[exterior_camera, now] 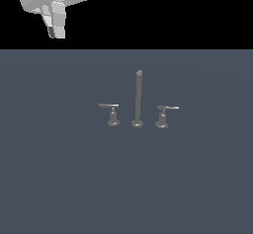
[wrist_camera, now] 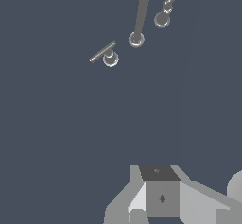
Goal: Turn on the faucet by rotating a designated handle.
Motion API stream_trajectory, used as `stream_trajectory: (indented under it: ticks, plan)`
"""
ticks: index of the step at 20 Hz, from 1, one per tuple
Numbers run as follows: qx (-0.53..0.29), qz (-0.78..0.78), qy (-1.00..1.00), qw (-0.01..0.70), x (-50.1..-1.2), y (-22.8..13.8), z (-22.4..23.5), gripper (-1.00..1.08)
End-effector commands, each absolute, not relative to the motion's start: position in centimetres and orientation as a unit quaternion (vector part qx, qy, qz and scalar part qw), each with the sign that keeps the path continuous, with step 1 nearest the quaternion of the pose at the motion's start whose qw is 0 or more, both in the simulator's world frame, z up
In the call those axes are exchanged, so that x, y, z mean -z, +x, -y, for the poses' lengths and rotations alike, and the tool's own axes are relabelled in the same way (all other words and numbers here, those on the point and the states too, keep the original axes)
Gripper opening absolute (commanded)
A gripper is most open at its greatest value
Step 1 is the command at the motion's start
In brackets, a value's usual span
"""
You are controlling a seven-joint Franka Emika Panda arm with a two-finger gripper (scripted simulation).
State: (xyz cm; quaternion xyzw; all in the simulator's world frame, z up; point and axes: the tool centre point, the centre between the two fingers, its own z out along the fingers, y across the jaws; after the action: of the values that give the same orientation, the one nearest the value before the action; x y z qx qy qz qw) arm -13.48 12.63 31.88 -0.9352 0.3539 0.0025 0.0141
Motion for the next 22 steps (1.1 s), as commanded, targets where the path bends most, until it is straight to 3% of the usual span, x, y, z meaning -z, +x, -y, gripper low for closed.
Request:
stream_trajectory:
  ticks: [1,22]
  plan:
    - [-0.002,-0.378,-0.926,0.015,-30.6,-12.3,-13.0,-1.00]
    - [-0.002,-0.549,-0.836,0.011,-20.9,-2.9,-13.4,-1.00]
